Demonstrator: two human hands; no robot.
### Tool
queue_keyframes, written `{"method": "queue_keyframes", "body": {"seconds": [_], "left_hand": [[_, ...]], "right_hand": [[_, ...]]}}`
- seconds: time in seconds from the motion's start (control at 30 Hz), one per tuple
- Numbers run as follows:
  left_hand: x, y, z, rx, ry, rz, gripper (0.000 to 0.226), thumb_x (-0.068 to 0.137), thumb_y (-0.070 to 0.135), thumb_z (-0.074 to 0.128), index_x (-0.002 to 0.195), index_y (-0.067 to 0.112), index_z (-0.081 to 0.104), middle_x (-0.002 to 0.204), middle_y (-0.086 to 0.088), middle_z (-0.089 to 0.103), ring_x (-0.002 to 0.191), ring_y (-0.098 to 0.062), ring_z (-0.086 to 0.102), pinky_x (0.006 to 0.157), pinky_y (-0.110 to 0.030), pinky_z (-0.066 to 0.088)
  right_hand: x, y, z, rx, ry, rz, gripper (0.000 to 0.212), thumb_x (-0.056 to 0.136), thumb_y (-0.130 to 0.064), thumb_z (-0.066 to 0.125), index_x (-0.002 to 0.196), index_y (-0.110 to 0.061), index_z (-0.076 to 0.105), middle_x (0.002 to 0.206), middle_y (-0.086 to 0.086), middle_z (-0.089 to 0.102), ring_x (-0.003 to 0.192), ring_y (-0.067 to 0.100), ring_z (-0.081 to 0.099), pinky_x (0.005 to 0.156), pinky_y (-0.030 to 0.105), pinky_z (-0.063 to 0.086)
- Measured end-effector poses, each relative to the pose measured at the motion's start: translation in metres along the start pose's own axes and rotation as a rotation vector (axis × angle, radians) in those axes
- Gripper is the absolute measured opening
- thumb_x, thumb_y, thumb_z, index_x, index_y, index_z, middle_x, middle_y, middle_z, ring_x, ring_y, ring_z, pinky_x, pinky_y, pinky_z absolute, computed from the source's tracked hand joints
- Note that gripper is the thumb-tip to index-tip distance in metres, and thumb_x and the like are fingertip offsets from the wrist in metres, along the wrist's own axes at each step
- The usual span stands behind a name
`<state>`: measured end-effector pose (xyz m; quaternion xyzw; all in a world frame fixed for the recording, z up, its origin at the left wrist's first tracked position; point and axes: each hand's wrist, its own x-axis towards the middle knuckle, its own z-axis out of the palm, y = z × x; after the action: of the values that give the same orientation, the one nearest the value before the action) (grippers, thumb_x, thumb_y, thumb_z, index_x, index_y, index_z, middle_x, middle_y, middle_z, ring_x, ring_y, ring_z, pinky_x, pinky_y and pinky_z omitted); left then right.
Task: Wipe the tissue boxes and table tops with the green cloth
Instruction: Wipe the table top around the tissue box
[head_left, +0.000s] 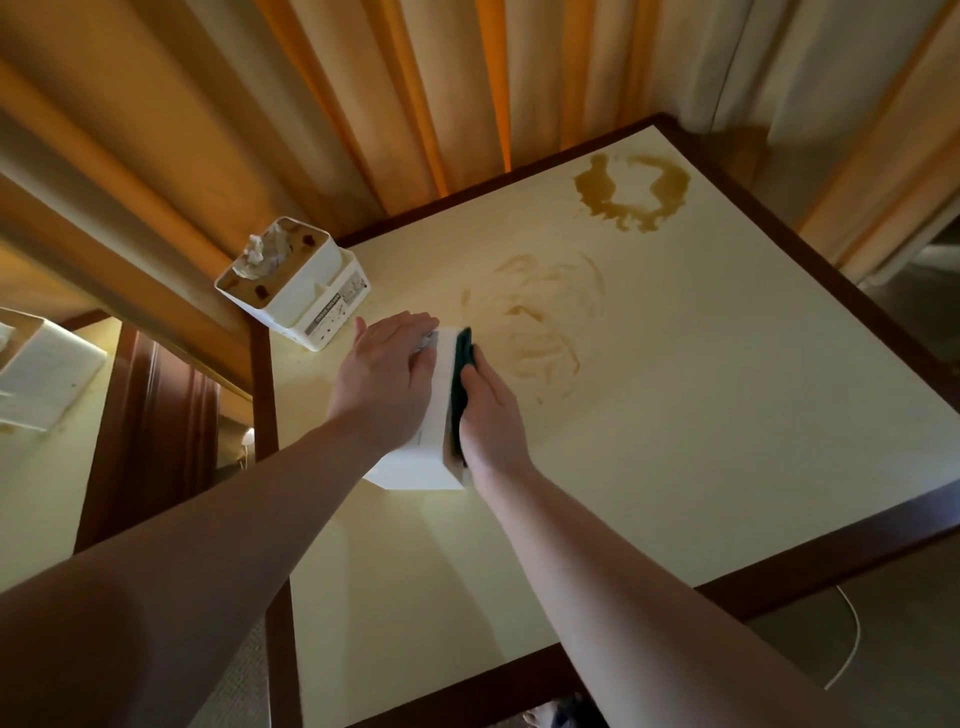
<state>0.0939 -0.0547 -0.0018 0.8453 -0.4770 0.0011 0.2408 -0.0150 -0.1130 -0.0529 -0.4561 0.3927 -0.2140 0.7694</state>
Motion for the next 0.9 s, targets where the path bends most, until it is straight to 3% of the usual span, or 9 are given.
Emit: {"method": "queue_keyframes", "body": {"seconds": [0.17,0.3,0.33,0.4,0.47,0.57,0.63,0.77,0.9], "left_hand": [[0.0,-0.001,0.001,-0.011,0.018,0.003,0.034,0.104,0.015,0.051,0.134,0.017,0.066,0.137,0.003,0.064,0.139,-0.016,0.047,0.12,-0.016,-0.01],[0.0,0.0,0.001,-0.013,0.014,-0.006,0.033,0.105,0.016,0.048,0.133,0.017,0.065,0.136,0.003,0.064,0.137,-0.016,0.047,0.122,-0.021,-0.008],[0.0,0.0,0.001,-0.015,0.008,-0.01,0.033,0.105,0.017,0.047,0.133,0.017,0.065,0.136,0.002,0.064,0.137,-0.016,0.047,0.124,-0.024,-0.006],[0.0,0.002,0.0,-0.021,-0.004,-0.02,0.034,0.106,0.018,0.046,0.134,0.017,0.063,0.137,0.002,0.062,0.139,-0.016,0.046,0.124,-0.026,-0.005],[0.0,0.003,-0.001,-0.04,-0.019,-0.033,0.034,0.106,0.017,0.046,0.135,0.016,0.063,0.138,0.002,0.061,0.14,-0.016,0.044,0.123,-0.024,-0.006],[0.0,0.002,-0.002,-0.067,-0.03,-0.04,0.033,0.105,0.016,0.048,0.134,0.017,0.063,0.137,0.002,0.062,0.14,-0.017,0.045,0.124,-0.026,-0.005],[0.001,0.001,-0.003,-0.084,-0.038,-0.048,0.033,0.105,0.016,0.048,0.134,0.018,0.064,0.136,0.003,0.062,0.138,-0.017,0.046,0.126,-0.029,-0.003],[0.001,0.001,-0.004,-0.117,-0.06,-0.065,0.033,0.107,0.015,0.044,0.133,0.019,0.065,0.135,0.005,0.063,0.136,-0.017,0.047,0.127,-0.049,0.015],[0.002,0.001,-0.005,-0.142,-0.076,-0.096,0.036,0.108,0.017,0.042,0.136,0.02,0.064,0.14,0.005,0.061,0.141,-0.015,0.043,0.129,-0.039,0.004]], "right_hand": [[0.016,0.004,-0.005,-0.069,0.005,0.058,0.048,0.111,-0.033,0.035,0.159,-0.038,0.039,0.158,-0.015,0.046,0.141,0.011,0.047,0.118,0.034,0.037],[-0.01,0.024,-0.007,-0.005,0.005,0.126,0.044,0.113,-0.032,0.034,0.156,-0.041,0.039,0.149,-0.023,0.05,0.126,0.004,0.054,0.086,0.012,0.047],[-0.02,0.028,-0.006,0.006,0.009,0.138,0.043,0.114,-0.03,0.034,0.154,-0.042,0.039,0.145,-0.025,0.05,0.126,0.002,0.054,0.087,0.012,0.048],[-0.038,0.031,-0.004,0.017,0.014,0.12,0.046,0.113,-0.028,0.035,0.158,-0.037,0.036,0.151,-0.023,0.046,0.137,0.002,0.048,0.109,0.022,0.045],[-0.05,0.026,-0.002,0.031,0.007,0.088,0.047,0.112,-0.028,0.036,0.159,-0.031,0.038,0.156,-0.021,0.043,0.14,0.003,0.045,0.118,0.03,0.037],[-0.053,0.01,0.006,0.0,-0.019,0.024,0.048,0.109,-0.031,0.036,0.157,-0.032,0.041,0.153,-0.019,0.048,0.136,0.008,0.051,0.112,0.033,0.042],[-0.046,-0.004,0.012,-0.011,-0.02,-0.016,0.051,0.108,-0.033,0.036,0.159,-0.035,0.037,0.152,-0.02,0.049,0.137,0.005,0.049,0.119,0.036,0.039],[-0.013,-0.024,0.017,-0.01,-0.02,-0.038,0.056,0.101,-0.037,0.04,0.157,-0.036,0.042,0.143,-0.011,0.061,0.129,0.011,0.059,0.113,0.042,0.047],[0.005,-0.027,0.012,0.003,0.017,-0.013,0.05,0.103,-0.038,0.041,0.153,-0.043,0.044,0.133,-0.014,0.067,0.117,0.011,0.067,0.106,0.044,0.053]]}}
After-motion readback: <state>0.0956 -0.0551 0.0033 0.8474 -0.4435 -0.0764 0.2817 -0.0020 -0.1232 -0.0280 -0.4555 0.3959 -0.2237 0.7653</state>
